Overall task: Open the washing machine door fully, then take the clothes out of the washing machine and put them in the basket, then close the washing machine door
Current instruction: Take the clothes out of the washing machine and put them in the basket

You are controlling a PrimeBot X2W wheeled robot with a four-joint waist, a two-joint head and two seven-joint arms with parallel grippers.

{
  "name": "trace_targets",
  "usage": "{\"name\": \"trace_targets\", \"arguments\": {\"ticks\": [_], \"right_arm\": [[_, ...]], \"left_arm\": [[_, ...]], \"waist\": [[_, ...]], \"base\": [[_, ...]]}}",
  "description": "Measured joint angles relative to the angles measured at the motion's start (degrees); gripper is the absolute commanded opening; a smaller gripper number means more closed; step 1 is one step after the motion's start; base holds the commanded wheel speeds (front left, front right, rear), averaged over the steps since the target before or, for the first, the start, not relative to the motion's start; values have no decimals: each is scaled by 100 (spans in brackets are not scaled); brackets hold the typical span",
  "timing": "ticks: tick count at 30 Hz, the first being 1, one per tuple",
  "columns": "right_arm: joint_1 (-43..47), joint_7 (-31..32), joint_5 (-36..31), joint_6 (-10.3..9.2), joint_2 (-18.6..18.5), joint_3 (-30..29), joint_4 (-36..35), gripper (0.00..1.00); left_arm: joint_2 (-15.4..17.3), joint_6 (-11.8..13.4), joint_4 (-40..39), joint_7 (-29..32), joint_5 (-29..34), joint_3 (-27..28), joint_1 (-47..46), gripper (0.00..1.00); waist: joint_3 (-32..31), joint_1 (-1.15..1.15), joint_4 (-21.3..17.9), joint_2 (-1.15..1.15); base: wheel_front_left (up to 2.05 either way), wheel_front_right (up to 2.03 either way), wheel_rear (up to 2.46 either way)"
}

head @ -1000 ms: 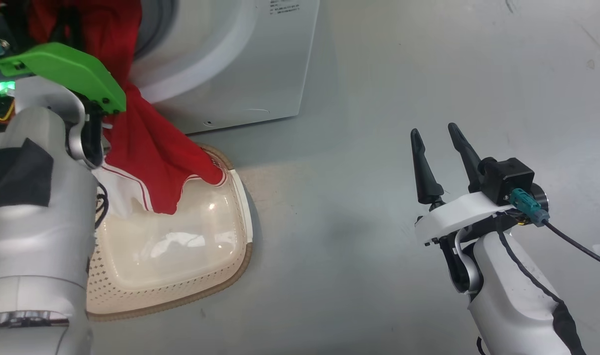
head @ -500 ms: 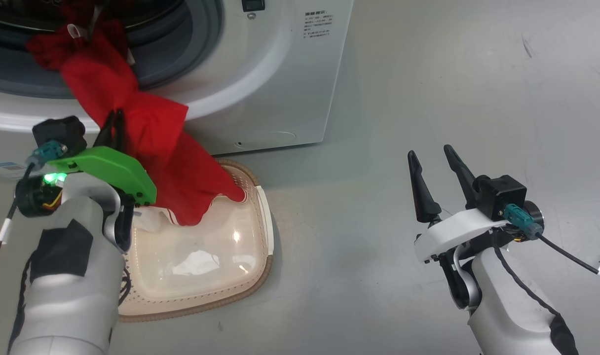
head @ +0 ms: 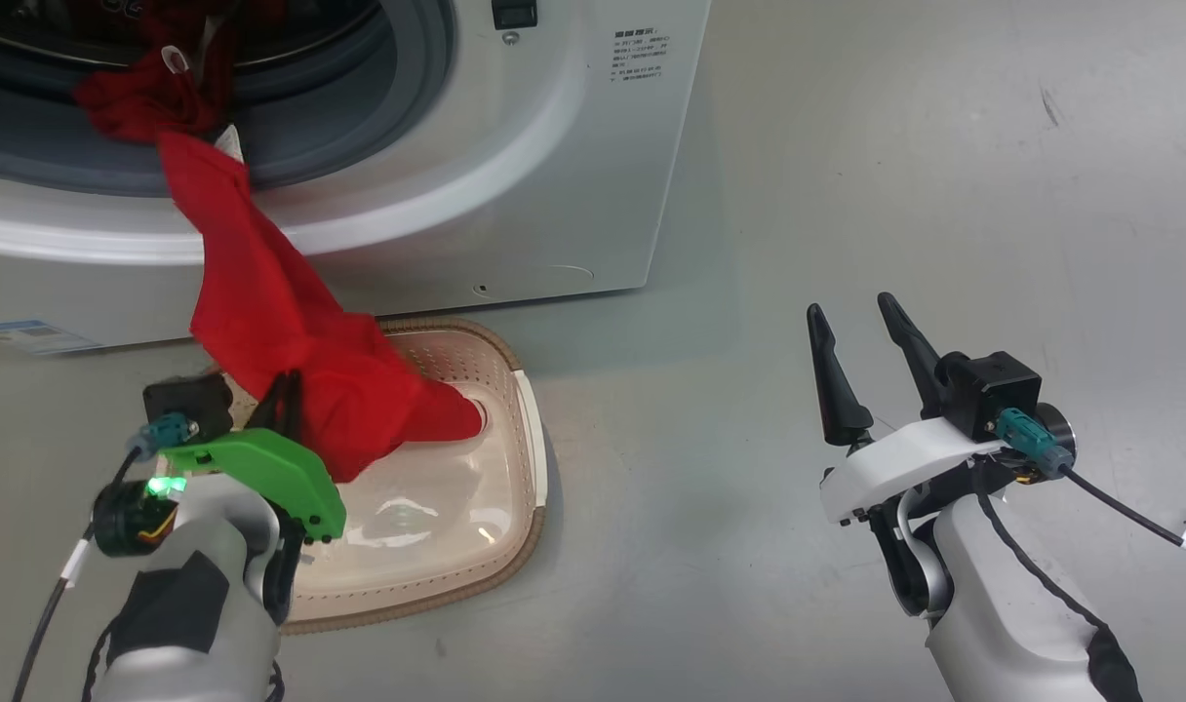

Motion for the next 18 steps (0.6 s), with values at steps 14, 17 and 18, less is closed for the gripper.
{"name": "trace_targets", "arguments": {"ticks": [14, 17, 18], "right_arm": [[-12, 0, -59, 31, 0, -16, -33, 100], [-18, 0, -102, 30, 0, -18, -48, 100], [-25, 0, -107, 30, 0, -14, -62, 100]], "left_arm": [[-35, -56, 398, 245, 73, -401, 327, 0], [-36, -56, 435, 280, 73, -400, 325, 0], [-36, -56, 457, 301, 73, -402, 322, 0]], "waist": [[321, 0, -67, 0], [378, 0, -79, 0], [409, 0, -86, 0]], "base": [[0, 0, 0], [0, 0, 0], [0, 0, 0]]}}
